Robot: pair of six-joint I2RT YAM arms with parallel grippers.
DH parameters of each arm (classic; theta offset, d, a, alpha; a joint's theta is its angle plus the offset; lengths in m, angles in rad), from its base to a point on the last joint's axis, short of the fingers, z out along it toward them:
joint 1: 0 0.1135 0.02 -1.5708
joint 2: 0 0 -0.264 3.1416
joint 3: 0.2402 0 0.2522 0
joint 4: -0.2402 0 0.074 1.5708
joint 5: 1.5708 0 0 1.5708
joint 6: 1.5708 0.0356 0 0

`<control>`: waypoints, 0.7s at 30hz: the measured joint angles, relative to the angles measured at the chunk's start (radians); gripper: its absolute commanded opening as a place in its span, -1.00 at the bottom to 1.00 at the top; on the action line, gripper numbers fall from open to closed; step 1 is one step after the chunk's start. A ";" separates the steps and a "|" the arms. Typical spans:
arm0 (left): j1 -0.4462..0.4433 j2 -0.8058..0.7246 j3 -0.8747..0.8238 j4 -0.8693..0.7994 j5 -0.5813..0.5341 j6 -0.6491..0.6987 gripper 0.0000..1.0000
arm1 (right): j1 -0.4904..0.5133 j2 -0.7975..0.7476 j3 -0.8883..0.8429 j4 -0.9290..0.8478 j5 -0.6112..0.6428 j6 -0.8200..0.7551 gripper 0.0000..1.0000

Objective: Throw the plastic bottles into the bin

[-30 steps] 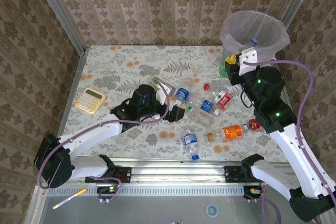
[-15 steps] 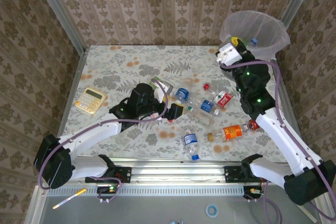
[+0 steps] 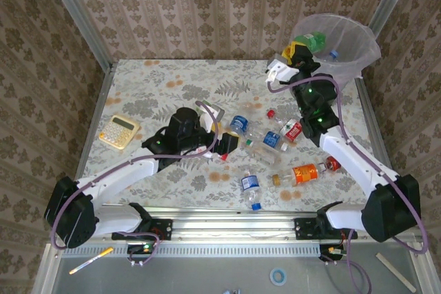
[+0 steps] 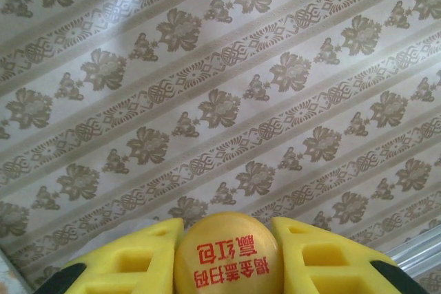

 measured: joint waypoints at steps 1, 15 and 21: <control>0.002 0.000 0.000 0.003 0.001 -0.003 0.99 | -0.005 0.009 0.000 0.018 0.000 -0.008 -1.00; 0.020 0.047 -0.005 0.026 0.029 -0.014 1.00 | -0.150 0.033 0.095 -0.020 0.000 0.071 -0.66; 0.021 0.048 -0.005 0.027 0.035 -0.014 1.00 | -0.221 0.068 0.256 -0.277 0.000 0.145 0.16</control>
